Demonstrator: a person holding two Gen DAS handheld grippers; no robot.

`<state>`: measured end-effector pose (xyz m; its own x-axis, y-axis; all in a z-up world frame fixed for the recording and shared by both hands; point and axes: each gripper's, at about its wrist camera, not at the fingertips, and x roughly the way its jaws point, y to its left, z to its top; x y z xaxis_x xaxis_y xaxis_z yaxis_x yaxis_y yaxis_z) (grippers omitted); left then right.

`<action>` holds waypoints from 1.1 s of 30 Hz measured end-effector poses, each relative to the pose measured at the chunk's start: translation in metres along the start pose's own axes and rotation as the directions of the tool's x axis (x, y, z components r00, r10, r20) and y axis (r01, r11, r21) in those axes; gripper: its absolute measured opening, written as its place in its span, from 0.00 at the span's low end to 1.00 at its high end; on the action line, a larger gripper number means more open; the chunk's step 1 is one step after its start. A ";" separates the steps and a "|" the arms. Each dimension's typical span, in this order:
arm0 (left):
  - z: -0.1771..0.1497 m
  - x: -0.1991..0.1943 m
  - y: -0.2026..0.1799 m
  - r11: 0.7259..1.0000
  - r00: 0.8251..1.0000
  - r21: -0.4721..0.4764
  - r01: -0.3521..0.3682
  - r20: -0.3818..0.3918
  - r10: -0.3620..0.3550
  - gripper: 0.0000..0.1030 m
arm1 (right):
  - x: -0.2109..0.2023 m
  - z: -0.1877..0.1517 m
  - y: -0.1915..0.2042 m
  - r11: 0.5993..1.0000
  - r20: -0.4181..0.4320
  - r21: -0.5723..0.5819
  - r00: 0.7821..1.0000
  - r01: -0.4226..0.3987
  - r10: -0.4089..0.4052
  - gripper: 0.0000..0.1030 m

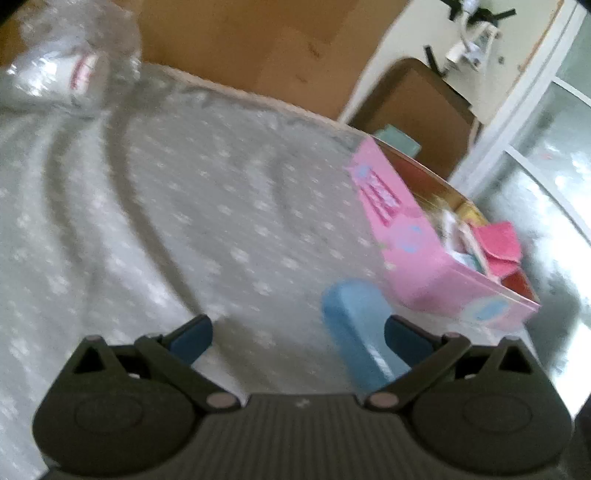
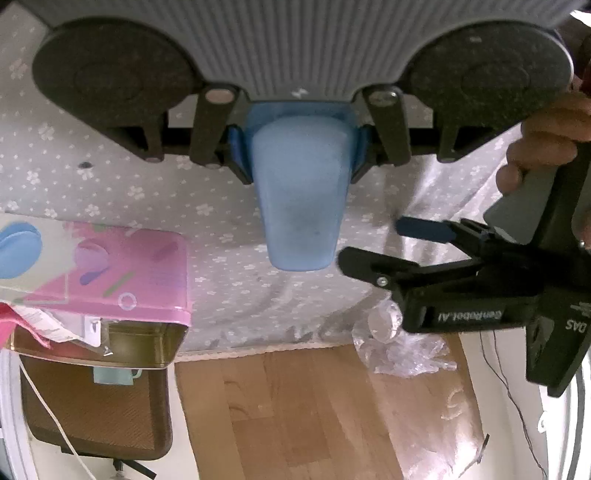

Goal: Organize soft objects
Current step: 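Grasp the blue case with the left gripper while the right gripper holds it, then lower the blue case into the pink tin and open the left gripper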

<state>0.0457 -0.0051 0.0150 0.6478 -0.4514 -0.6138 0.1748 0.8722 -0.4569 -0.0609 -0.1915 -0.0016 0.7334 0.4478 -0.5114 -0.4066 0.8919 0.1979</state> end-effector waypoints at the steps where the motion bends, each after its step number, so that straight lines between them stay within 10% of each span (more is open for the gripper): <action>1: -0.001 0.000 -0.004 1.000 1.000 -0.003 0.021 -0.014 -0.021 1.00 | -0.001 -0.001 0.001 1.000 0.002 0.005 1.000 -0.005 0.005 0.55; 5: -0.009 0.007 -0.015 0.990 0.987 -0.050 0.128 -0.089 -0.132 0.99 | -0.007 0.000 0.005 0.998 0.021 0.025 0.998 -0.053 0.052 0.55; 13: -0.005 0.004 -0.048 0.974 0.970 0.000 0.227 -0.086 -0.226 0.68 | -0.034 0.007 0.021 0.996 0.159 -0.088 0.987 0.022 -0.007 0.55; 20: 0.034 0.005 -0.117 0.946 0.959 0.160 0.283 -0.055 -0.278 0.75 | -0.059 0.045 -0.018 0.984 0.315 -0.083 0.941 0.156 -0.123 0.55; 24: 0.061 0.033 -0.157 0.932 0.970 0.271 0.241 -0.034 -0.241 1.00 | -0.038 0.079 -0.062 0.977 0.307 0.032 0.928 0.209 -0.209 0.55; 29: 0.090 0.085 -0.174 0.945 0.998 0.326 -0.006 0.059 -0.014 0.98 | 0.018 0.108 -0.104 0.948 0.195 0.107 0.929 0.299 -0.315 0.59; 33: 0.086 0.088 -0.152 0.969 0.999 0.244 0.032 0.032 -0.040 0.97 | -0.013 0.092 -0.113 0.945 0.299 0.109 0.897 0.308 -0.327 0.59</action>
<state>0.1399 -0.1612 0.0852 0.6633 -0.4801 -0.5741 0.3708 0.8772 -0.3051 0.0261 -0.2925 0.0593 0.9533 0.1289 -0.2730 -0.0989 0.9877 0.1210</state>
